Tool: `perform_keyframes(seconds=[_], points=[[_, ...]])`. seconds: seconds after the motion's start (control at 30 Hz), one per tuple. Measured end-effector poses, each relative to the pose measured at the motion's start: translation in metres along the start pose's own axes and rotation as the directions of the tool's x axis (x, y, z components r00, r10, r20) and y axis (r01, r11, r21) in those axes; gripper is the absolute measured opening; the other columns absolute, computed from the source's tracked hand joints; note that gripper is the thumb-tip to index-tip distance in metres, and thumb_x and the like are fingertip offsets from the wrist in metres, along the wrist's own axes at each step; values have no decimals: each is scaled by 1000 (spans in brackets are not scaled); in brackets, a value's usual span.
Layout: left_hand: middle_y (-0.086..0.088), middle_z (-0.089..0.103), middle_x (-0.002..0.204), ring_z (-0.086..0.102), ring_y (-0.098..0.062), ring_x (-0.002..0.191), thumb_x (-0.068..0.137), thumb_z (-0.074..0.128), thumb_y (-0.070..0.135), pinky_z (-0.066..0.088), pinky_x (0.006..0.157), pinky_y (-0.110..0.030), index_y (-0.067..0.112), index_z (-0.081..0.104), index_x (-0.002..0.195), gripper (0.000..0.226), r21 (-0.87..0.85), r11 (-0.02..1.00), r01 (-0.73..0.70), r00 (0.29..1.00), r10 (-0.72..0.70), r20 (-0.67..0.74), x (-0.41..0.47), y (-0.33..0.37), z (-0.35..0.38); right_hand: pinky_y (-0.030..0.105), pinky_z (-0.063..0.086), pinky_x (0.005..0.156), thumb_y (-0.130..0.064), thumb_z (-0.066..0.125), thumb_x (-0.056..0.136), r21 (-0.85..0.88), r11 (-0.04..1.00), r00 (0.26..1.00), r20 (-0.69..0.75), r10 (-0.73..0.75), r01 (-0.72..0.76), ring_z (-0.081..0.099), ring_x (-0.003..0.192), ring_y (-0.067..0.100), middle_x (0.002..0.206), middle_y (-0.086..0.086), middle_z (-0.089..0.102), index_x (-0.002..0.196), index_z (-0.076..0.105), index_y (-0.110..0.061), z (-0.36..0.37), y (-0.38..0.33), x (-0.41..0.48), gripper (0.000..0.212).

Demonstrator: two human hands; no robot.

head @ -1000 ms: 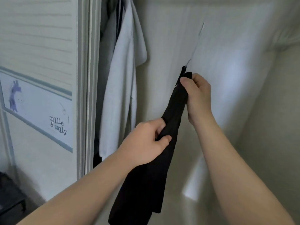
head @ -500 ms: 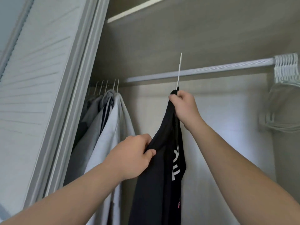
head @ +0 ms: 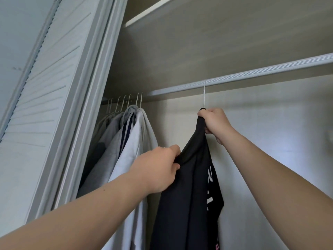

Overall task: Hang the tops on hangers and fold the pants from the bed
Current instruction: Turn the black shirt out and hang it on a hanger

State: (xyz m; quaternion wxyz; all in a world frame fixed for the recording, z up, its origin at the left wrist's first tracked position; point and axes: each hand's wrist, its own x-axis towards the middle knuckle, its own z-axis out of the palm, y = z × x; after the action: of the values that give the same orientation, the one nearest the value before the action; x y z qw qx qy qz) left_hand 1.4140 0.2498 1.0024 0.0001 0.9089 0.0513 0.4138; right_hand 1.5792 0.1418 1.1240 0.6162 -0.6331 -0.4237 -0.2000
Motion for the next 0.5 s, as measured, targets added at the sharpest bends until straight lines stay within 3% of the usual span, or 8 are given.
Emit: perform_keyframes(seconds=[0.1,0.23,0.33,0.43,0.5], points=[[4,61,82,60,-23,78,101,49,36,49,68,-37,27,40,90,17,-46,999,29,999,-28,32,-3,-3,7,21,37,42,-23,58,91,-6,1000,1000,-3,14,-14,45,44,16,74,11,47,88,47,-14,4,-2,-7,14],[9,62,70,60,-8,72,95,41,66,44,62,-31,34,43,90,33,-132,988,83,993,-71,93,-11,-2,13,20,41,40,-45,63,90,-56,998,999,35,10,-8,48,37,11,71,4,58,88,50,-16,3,-12,-21,31],[11,58,64,57,-4,67,86,38,80,43,62,-29,35,43,81,45,-176,978,110,989,-91,115,-14,-1,10,19,40,38,-56,66,84,-186,981,996,87,-33,48,54,38,10,71,2,64,87,48,-19,2,-20,-37,41],[14,63,79,62,-7,80,83,48,78,52,75,-32,38,51,92,42,-166,981,105,985,-79,154,-17,-3,8,26,47,40,-48,67,80,-319,941,989,122,-79,115,67,49,20,73,9,70,84,48,-18,8,-28,-52,36],[14,64,87,63,-11,89,86,56,67,54,83,-37,35,54,103,36,-111,989,95,982,-75,172,-19,-6,7,40,58,45,-35,62,78,-380,910,986,95,-137,163,70,53,29,76,17,70,80,48,-16,15,-34,-56,24]])
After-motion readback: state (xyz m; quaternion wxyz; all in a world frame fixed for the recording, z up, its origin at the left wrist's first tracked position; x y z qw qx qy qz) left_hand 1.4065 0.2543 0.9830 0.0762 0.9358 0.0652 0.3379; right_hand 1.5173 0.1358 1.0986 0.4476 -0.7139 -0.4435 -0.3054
